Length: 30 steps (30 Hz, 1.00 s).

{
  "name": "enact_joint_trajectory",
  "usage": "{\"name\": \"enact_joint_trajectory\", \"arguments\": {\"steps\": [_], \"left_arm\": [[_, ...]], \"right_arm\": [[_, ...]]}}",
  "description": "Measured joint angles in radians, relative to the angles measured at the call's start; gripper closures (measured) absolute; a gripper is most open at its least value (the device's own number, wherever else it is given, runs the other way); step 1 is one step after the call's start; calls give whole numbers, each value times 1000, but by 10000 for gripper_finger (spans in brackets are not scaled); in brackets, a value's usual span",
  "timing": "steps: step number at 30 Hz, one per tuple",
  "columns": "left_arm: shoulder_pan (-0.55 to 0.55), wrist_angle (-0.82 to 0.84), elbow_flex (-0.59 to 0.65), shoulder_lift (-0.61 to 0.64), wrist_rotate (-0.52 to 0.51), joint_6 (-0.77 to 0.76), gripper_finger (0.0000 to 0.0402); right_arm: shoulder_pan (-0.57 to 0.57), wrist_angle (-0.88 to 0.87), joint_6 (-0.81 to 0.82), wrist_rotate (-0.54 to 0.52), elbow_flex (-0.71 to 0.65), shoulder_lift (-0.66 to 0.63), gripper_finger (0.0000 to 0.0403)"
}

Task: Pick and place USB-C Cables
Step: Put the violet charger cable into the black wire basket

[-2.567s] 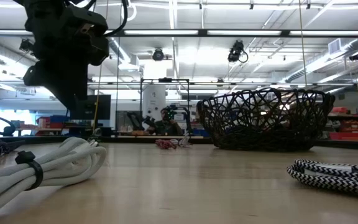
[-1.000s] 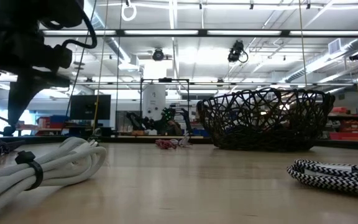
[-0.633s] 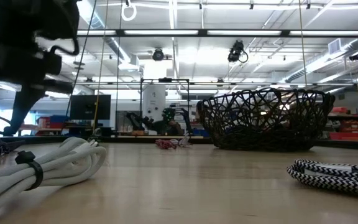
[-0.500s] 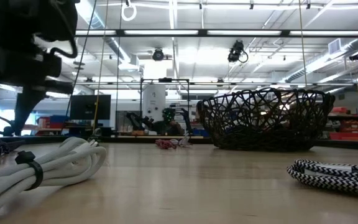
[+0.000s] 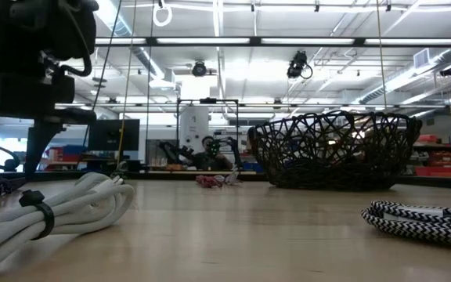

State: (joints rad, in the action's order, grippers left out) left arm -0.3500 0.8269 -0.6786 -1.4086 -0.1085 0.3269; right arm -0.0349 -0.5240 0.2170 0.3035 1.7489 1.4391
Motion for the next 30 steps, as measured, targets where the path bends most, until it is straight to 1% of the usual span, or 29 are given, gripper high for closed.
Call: {"name": "enact_joint_trajectory", "arguments": {"steps": [5,7,13,19,22,24,27,28,30], "left_arm": [[0,-20,13,0,0,10,230],[0,-38,22,0,0,11,230],[0,-106,58,2,2,28,230],[6,-114,68,3,5,36,234],[22,-112,69,2,19,35,265],[37,-110,69,2,30,33,303],[61,-110,69,2,36,33,373],[69,-110,69,2,43,33,381],[78,-111,69,2,45,33,382]], "right_arm": [[0,0,1,-5,0,0,270],[0,0,1,-21,0,0,270],[0,22,1,-23,0,0,270],[0,37,22,-23,0,0,270],[0,37,24,-23,0,0,270],[0,37,24,-23,0,0,270],[0,37,24,-23,0,0,270],[0,35,24,-23,0,0,270],[0,13,21,-23,0,0,270]]}}
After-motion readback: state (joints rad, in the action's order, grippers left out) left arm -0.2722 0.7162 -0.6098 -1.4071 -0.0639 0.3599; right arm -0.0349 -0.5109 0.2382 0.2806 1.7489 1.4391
